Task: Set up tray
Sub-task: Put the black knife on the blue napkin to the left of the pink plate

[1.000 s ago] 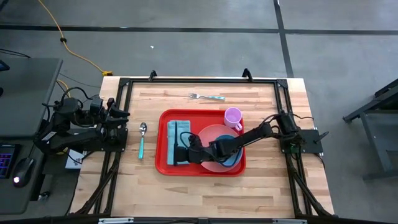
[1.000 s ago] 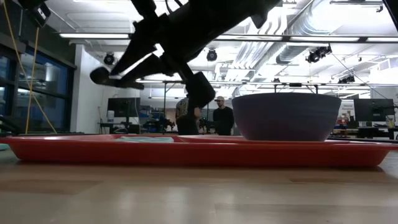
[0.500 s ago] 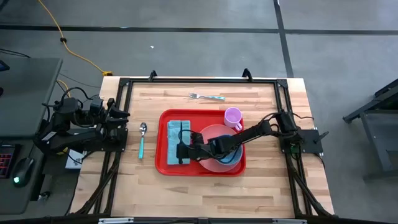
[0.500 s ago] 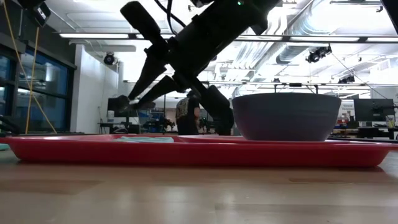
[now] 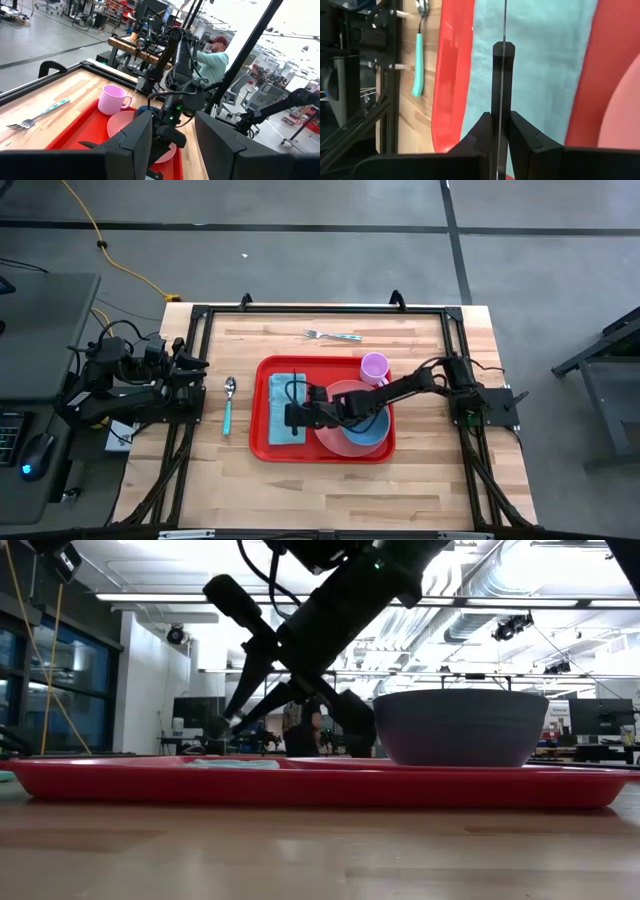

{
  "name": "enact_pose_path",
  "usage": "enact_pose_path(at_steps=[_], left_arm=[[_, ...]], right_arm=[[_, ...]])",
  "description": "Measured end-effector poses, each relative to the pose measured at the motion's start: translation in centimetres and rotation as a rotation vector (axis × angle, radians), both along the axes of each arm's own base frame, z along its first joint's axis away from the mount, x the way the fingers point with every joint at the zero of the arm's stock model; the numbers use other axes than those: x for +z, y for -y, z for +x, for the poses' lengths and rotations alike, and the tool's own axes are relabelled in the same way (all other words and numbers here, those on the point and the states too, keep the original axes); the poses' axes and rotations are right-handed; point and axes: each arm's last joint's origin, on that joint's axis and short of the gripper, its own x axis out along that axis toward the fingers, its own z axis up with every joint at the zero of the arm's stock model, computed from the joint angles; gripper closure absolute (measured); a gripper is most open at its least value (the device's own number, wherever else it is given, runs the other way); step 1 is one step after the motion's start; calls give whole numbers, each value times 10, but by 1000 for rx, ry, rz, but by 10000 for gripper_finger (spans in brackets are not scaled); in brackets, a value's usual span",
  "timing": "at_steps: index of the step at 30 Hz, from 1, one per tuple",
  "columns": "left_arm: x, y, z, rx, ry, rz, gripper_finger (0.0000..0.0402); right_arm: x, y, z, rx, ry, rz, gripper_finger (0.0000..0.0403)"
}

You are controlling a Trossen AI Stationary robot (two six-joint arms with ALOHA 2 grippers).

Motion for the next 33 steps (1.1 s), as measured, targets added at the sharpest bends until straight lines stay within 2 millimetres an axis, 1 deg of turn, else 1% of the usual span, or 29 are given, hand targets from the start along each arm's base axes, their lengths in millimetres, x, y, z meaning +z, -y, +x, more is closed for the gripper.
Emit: enact_pose_path(at_steps=[7, 14, 27, 30, 33], left_arm=[[0, 0, 0, -3, 0, 1, 220], [0, 0, 0, -10, 0, 0, 220], [0, 0, 0, -10, 0, 0, 220], [0, 0, 0, -11, 0, 0, 220], [0, 0, 0, -11, 0, 0, 220]], right_arm=[[0, 4, 1, -9, 3, -16, 377], [0, 2, 0, 21, -5, 8, 376], [-4, 2, -3, 17, -63, 31, 374], [-4, 2, -3, 20, -59, 28, 367], [-3, 3, -2, 28, -47, 21, 351]])
